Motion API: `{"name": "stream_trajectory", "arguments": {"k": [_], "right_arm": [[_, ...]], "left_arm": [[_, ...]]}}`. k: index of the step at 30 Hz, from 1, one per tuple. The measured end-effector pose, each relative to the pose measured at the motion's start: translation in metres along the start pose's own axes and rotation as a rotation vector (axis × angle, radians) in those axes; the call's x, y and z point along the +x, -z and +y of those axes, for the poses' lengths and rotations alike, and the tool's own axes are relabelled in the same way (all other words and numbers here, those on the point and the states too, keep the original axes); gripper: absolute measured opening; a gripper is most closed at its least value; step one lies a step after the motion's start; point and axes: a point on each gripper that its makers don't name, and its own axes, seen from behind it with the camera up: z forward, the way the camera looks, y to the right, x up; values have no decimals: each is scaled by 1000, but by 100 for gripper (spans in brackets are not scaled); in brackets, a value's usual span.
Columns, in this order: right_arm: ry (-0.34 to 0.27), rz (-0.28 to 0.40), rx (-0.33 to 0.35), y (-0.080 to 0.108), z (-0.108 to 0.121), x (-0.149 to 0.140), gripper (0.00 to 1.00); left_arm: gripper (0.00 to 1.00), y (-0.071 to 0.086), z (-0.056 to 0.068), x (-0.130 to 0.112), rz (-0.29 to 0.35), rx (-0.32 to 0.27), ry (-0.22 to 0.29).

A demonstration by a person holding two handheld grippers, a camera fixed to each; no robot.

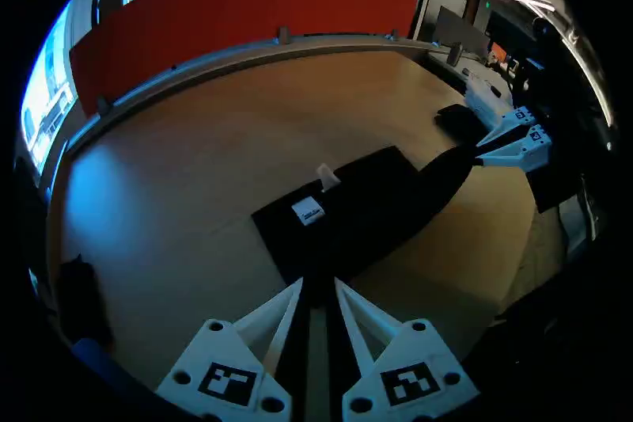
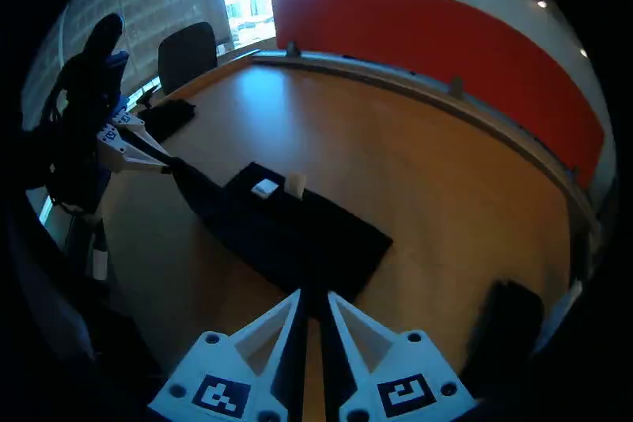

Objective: Fold towel

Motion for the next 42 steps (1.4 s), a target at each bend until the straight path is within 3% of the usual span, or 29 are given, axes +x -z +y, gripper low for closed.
{"name": "stream_trajectory", "arguments": {"k": [10,18,24,30,38,42], "right_arm": [[20,-32,-11,-22,15,-3,9],[19,-45,-37,-42,27,-5,9],[-13,-48,-47,-57,36,-6,9],[-53,-50,-54,-68,42,-6,11],[-58,-61,-92,-80,50,-8,19],[-51,-70,-114,-84,55,-10,28]], "left_arm": [[12,-28,-14,3,-1,0,-17],[12,-49,-16,3,9,-16,-37],[12,-64,-21,9,45,-36,-25],[13,-81,-34,4,29,-8,-38],[24,-97,-41,-3,-3,29,-94],[37,-102,-44,-5,-14,48,-123]]}}
